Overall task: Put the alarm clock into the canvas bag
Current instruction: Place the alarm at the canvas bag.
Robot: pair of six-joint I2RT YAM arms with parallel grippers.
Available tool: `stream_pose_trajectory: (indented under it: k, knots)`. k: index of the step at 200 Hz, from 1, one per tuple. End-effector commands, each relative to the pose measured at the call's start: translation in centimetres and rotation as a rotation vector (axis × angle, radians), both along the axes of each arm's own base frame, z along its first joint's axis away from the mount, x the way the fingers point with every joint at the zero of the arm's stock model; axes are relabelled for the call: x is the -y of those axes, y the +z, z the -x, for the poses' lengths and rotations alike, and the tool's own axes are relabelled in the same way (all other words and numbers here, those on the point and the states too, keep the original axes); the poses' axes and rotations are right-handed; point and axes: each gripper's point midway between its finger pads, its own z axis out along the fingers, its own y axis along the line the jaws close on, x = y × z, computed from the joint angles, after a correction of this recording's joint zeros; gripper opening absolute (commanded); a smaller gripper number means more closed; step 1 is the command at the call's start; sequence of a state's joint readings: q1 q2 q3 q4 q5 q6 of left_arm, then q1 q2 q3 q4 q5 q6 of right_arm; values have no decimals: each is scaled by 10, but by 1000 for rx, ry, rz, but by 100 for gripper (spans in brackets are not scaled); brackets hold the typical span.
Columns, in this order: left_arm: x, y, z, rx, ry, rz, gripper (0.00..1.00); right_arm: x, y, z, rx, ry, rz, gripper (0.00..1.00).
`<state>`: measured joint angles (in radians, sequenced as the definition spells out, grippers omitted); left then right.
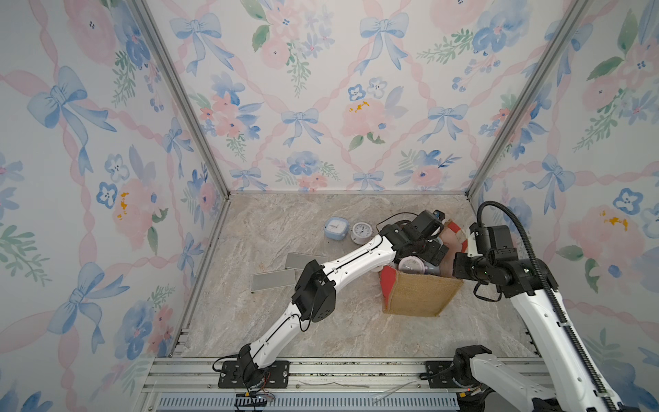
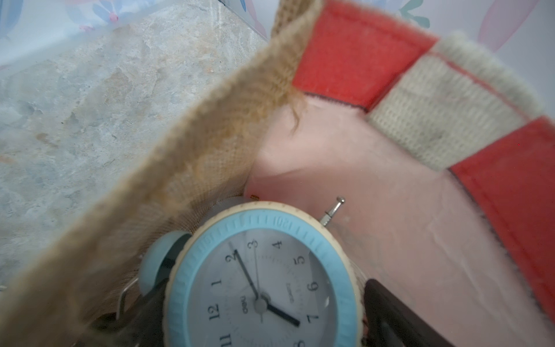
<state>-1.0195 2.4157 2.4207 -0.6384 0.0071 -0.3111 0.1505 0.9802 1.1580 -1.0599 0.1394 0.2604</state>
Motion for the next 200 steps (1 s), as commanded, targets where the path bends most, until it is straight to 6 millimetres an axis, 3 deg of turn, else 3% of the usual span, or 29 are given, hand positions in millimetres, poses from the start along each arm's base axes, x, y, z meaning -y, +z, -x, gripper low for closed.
stream_pose_trajectory:
  k: [1, 77, 115, 147, 200]
  knots:
    - [-13, 24, 8, 5, -10, -8, 98, 1, 1, 0, 1, 6, 2, 0]
    - [-21, 84, 20, 76, -17, 65, 97, 2, 1, 1, 3, 5, 6, 0]
    - [-41, 105, 15, 127, 21, 57, 98, 2, 1, 2, 2, 4, 9, 0]
    - [-70, 117, 3, 154, 76, 40, 97, 2, 1, 1, 1, 4, 9, 0]
    - [-140, 123, -26, 173, 212, -19, 98, 2, 1, 0, 0, 3, 7, 0]
